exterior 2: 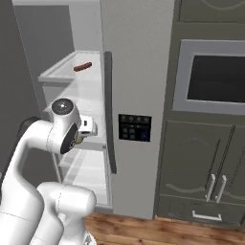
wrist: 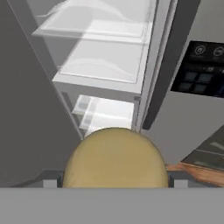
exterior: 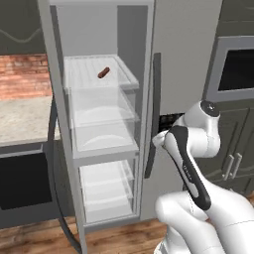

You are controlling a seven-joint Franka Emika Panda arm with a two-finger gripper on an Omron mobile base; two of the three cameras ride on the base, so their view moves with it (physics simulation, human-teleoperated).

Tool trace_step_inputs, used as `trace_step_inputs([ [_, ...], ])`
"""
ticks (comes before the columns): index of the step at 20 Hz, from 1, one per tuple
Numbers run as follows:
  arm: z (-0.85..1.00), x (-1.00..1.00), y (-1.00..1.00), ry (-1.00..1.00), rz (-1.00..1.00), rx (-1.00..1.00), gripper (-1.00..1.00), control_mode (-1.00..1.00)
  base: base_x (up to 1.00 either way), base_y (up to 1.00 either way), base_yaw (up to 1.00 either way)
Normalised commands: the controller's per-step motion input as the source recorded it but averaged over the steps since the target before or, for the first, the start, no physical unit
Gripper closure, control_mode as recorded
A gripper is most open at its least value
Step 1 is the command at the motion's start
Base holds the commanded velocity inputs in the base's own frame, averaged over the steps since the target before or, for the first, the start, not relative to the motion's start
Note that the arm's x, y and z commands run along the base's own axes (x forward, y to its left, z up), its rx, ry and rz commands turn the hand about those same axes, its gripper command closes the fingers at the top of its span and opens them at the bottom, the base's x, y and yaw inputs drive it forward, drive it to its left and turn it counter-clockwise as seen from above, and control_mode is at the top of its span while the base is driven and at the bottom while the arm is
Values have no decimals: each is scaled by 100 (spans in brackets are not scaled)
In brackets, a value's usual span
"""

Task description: Retrieve the sausage and cheese from the fridge and place them on the cutting board on the counter.

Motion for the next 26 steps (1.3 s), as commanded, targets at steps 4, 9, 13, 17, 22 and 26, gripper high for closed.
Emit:
trace_step_inputs([
  [4,0,0,0,0,0,0,100,100,-41,-54,-3],
  [9,0,0,0,0,0,0,100,100,-40,-51,-7],
  [13,0,0,0,0,0,0,100,100,-7,-18,-54],
  [17,0,0,0,0,0,0,100,100,0,-1,-73],
  [22,0,0,0,0,0,0,100,100,1,0,-88],
  [26,0,0,0,0,0,0,100,100,0,0,-94],
])
